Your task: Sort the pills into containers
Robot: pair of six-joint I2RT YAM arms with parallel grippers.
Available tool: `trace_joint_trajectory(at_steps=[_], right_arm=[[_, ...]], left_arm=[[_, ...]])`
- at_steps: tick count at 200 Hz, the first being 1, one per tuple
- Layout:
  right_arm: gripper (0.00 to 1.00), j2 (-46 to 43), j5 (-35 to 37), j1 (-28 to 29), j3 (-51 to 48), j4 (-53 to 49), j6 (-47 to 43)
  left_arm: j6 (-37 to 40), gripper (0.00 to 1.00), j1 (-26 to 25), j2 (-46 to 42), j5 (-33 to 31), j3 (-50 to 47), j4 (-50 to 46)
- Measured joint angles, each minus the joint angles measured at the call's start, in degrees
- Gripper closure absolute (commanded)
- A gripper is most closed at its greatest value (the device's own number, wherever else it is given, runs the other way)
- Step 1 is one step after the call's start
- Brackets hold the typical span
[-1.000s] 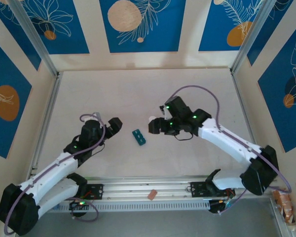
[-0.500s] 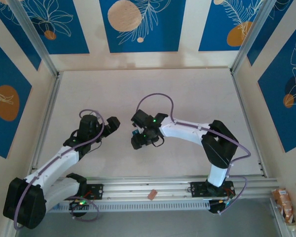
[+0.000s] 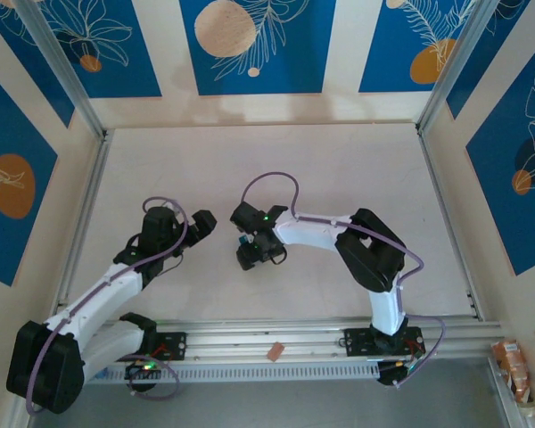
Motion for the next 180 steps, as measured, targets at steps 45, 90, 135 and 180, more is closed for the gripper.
trace_joint_trajectory(at_steps=[45,90,135,180], right_arm=[[0.38,1.0,0.0,-0.8,1.5,0.7,-0.2],[0.47,2.3,0.0,-0.9,2.1,1.2,-0.6],[0.67,2.3,-0.2,-0.9,2.1,1.5,-1.1],[0.71,-1.1,-2.7,-1.3,-0.8,3.3,-1.0]], left_arm=[[0.0,0.00,0.0,0.0,0.4,0.0,0.2],[0.0,0.00,0.0,0.0,0.7,0.0,1.1],[-0.2,0.00,0.0,0.0,1.2,-0.2,1.6],[-2.4,0.00,0.2,-0.5,4.6,-0.3,4.3]])
